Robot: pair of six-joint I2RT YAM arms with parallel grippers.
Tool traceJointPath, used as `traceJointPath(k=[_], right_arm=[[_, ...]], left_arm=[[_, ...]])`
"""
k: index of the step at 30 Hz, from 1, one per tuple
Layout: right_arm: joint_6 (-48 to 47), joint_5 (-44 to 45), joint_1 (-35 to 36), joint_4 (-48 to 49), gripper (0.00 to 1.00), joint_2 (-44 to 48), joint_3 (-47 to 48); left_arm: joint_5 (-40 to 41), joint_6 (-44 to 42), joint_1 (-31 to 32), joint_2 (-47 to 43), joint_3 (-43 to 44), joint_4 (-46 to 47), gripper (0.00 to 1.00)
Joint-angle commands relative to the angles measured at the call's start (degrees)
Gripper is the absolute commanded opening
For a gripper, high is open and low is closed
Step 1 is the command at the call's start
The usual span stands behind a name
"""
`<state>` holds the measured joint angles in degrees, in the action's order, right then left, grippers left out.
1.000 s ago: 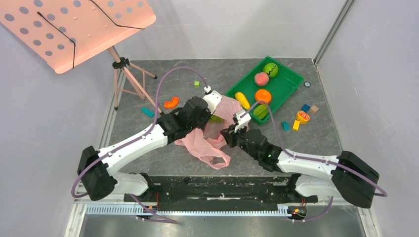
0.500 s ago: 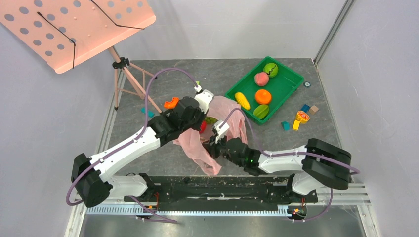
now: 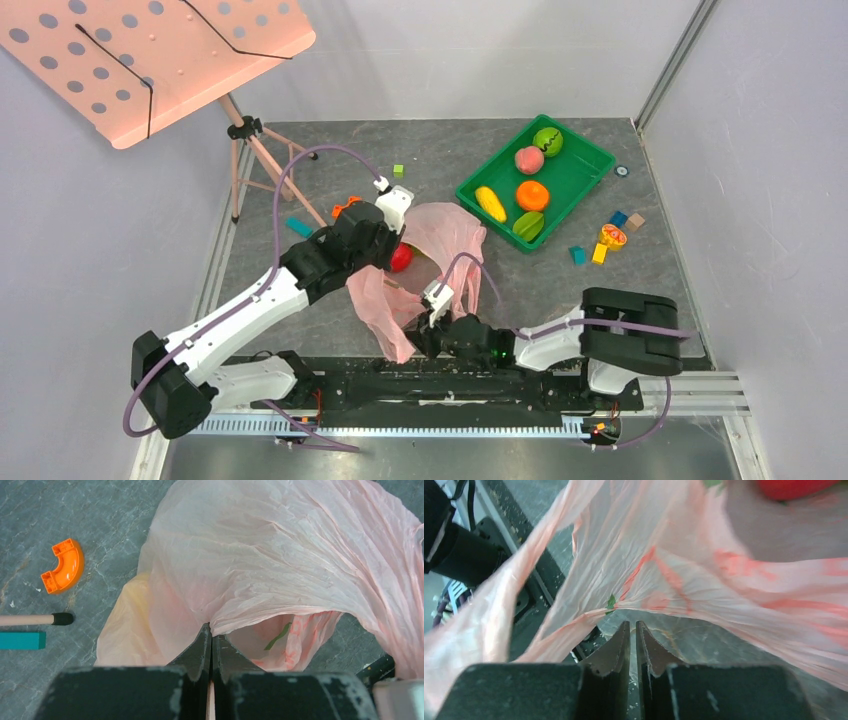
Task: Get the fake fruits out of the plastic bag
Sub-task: Adjust the plastic bag at the center of the board.
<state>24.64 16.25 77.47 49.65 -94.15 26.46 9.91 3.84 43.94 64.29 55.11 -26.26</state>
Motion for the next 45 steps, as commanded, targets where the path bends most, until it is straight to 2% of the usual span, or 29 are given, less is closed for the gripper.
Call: traceJointPath(k=[1, 6, 9, 12, 18, 24, 32, 35, 38, 40, 42, 45], right_arm=[[-0.9, 7.1, 0.0, 2.5, 0.10, 8.4, -2.1], [-3.9, 13.2, 0.0, -1.3, 0.08, 17.0, -1.8], [-5.5, 16.1, -0.6, -2.9, 0.06, 18.2, 0.0], [-5.1, 17.0, -3.1, -5.4, 0.04, 15.4, 3.5], [-4.9, 13.9, -7.4, -0.9, 0.03, 4.2, 7.0], [-2.4, 9.0, -6.9, 7.1, 0.03, -3.9, 4.0], [0.9, 7.4, -3.6, 8.8, 0.06, -7.5, -0.3], [0.7, 8.1, -3.6, 7.9, 0.13, -6.5, -1.3], [-1.5, 12.4, -3.6, 5.3, 0.31, -2.2, -1.2], [-3.3, 15.3, -3.6, 2.7, 0.49, 0.5, 0.2], [-4.6, 17.2, -4.0, 0.2, 0.58, 2.1, 2.4], [-5.3, 17.6, -5.4, -1.9, 0.66, 2.7, 5.2]], left_arm=[[-1.8, 2.6, -0.4, -1.9, -1.1, -0.8, 0.02], [-2.8, 2.5, -0.4, -2.4, -1.5, -1.4, 0.02], [-3.2, 2.8, -0.5, -2.6, -1.8, -1.5, 0.02], [-3.5, 3.1, -0.5, -2.5, -1.8, -1.4, 0.02], [-3.8, 3.2, -0.5, -2.7, -1.7, -1.3, 0.02], [-3.4, 3.0, -0.9, -3.2, -1.9, -1.2, 0.02], [-3.3, 2.8, -1.6, -3.4, -2.2, -1.2, 0.02], [-3.5, 2.7, -1.9, -3.8, -2.4, -1.4, 0.02], [-4.1, 2.8, -2.1, -4.3, -2.9, -1.5, 0.02], [-4.7, 3.0, -2.2, -4.4, -3.1, -1.6, 0.02], [-5.7, 3.3, -2.2, -4.5, -3.2, -1.5, 0.02], [-7.6, 3.6, -2.3, -4.6, -3.3, -1.6, 0.02]])
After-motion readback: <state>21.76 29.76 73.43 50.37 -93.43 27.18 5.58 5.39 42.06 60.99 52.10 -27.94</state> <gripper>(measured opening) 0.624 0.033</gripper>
